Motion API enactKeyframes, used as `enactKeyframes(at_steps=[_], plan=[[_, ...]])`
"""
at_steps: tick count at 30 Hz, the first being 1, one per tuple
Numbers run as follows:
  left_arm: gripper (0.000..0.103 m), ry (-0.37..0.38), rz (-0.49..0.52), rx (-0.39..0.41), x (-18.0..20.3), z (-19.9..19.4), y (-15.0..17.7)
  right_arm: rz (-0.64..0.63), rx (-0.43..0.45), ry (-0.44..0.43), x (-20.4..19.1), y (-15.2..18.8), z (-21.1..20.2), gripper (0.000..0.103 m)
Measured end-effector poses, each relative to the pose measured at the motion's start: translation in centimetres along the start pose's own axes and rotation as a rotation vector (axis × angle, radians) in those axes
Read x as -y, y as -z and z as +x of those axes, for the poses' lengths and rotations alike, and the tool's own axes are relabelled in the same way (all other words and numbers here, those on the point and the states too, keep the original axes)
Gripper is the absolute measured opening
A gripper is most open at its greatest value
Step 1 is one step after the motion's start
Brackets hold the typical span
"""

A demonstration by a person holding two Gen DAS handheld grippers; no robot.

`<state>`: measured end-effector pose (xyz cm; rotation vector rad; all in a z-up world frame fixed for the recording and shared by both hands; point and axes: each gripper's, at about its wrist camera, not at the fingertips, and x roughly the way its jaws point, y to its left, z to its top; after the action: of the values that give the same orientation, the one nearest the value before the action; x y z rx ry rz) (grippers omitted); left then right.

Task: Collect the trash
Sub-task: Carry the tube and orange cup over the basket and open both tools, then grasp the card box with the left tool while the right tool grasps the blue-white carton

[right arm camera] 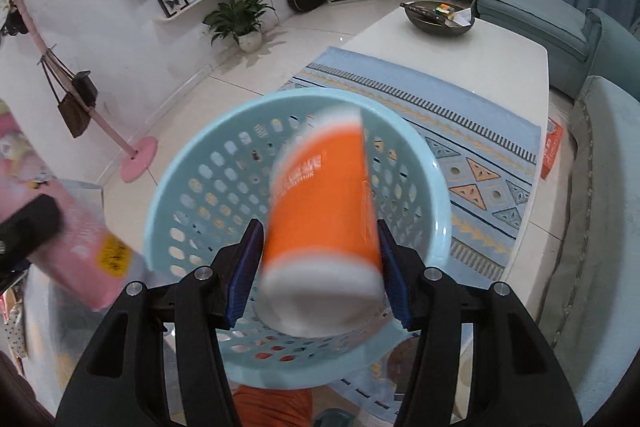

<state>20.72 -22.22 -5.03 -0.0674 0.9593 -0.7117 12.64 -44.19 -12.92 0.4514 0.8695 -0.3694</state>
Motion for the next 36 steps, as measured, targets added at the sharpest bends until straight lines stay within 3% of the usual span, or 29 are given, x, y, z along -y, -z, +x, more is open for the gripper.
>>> enactKeyframes(at_steps=[4, 11, 19, 27, 36], plan=[[0.049, -0.021, 0.007, -0.023, 0.2, 1.3, -0.4, -0.002, -0.004, 0.000, 0.5, 0.0, -0.1, 0.053], [0.071, -0.040, -0.005, 0.057, 0.2, -0.6, -0.5, 0.006, 0.001, -0.020, 0.5, 0.2, -1.5, 0.053], [0.074, -0.025, -0.017, 0.106, -0.1, -3.6, 0.7, -0.016, 0.028, -0.057, -1.2, 0.5, -3.8, 0.053], [0.074, -0.055, -0.061, 0.210, -3.5, -10.5, 2.6, -0.099, 0.093, -0.131, -6.3, 0.7, -8.1, 0.053], [0.074, -0.184, -0.163, 0.340, -9.7, -19.9, 5.9, -0.301, 0.140, -0.294, -16.2, 2.6, -12.4, 0.053]])
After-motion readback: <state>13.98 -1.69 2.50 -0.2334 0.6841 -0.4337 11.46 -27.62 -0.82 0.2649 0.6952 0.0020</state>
